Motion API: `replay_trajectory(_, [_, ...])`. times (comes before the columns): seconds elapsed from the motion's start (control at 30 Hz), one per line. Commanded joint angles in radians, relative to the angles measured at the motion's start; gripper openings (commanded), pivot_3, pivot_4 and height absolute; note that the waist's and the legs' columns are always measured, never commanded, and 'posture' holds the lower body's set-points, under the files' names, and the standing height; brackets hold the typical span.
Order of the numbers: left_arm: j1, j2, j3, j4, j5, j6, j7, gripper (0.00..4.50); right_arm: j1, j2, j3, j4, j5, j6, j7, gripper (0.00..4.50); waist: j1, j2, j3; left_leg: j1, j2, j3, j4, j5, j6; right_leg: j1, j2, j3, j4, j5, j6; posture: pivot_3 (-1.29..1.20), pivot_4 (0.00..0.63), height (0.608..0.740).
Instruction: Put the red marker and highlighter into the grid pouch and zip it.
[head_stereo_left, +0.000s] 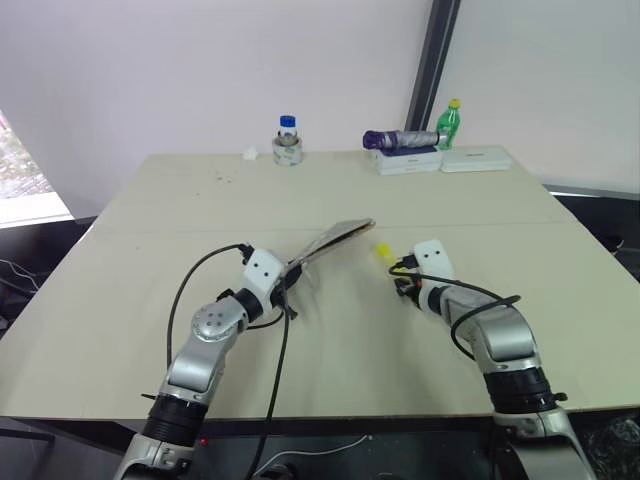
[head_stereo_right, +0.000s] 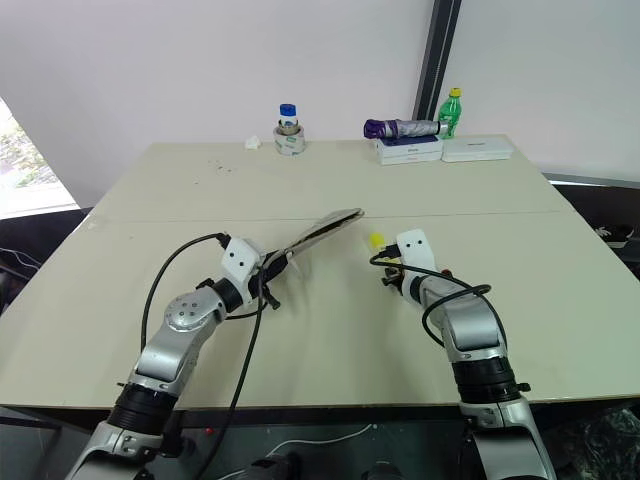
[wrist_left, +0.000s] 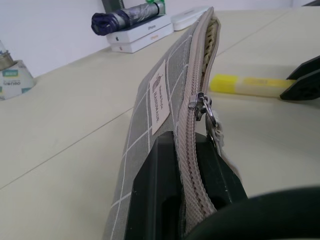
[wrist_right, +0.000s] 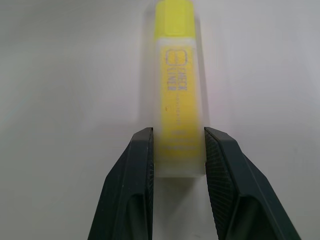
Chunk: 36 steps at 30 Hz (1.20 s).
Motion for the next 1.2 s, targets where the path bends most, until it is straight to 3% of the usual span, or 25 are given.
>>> replay_trajectory(0.03, [-0.008,-0.001,0.010,-0.011,0.003,-0.019,0.011,0.00,-0.009,-0.061,-0.008,-0.102,0.012,0.005,0.050,0.84,0.001,0.000,0.000,0.000,0.000,0.000,0.000,0.000,0.000,0.000,0.000,0.000,0.000,0.000,0.000,0.00,0.150,0.736])
replay_trajectory(0.07, [-0.008,-0.001,0.010,-0.011,0.003,-0.019,0.011,0.00,-0.008,-0.065,-0.007,-0.107,0.014,0.007,0.055,0.84,0.001,0.000,0.000,0.000,0.000,0.000,0.000,0.000,0.000,0.000,0.000,0.000,0.000,0.000,0.000,0.00,0.150,0.736])
replay_trajectory(0.13, [-0.009,-0.003,0.012,-0.002,0.001,-0.024,0.009,0.00,0.035,-0.245,0.003,-0.264,0.068,-0.013,0.249,0.84,0.005,0.001,0.000,0.000,0.000,0.000,0.000,0.000,0.000,0.000,0.000,0.000,0.000,0.000,0.000,0.00,0.150,0.736])
replay_trajectory(0.2, [-0.011,-0.006,0.013,0.005,0.000,-0.028,0.005,0.00,0.061,-0.356,-0.007,-0.358,0.116,-0.021,0.361,0.84,0.006,0.002,0.001,-0.004,0.000,-0.001,0.002,0.000,0.001,-0.001,-0.001,-0.001,-0.001,-0.001,0.001,0.00,0.150,0.736])
replay_trajectory(0.33, [-0.020,-0.011,0.007,0.023,0.000,-0.040,0.000,0.00,0.086,-0.432,-0.054,-0.448,0.194,-0.010,0.441,0.84,-0.002,0.001,0.001,-0.004,0.000,0.000,0.002,-0.001,0.001,-0.001,0.000,-0.001,-0.002,-0.001,0.001,0.00,0.150,0.736])
replay_trajectory(1.2, [0.004,-0.013,-0.021,-0.017,0.004,-0.069,-0.058,0.00,0.015,-0.394,0.012,-0.423,0.244,0.050,0.388,0.84,0.006,0.000,0.002,-0.005,0.000,-0.001,0.003,-0.001,0.001,-0.001,-0.001,-0.002,-0.002,-0.001,0.001,0.00,0.150,0.736])
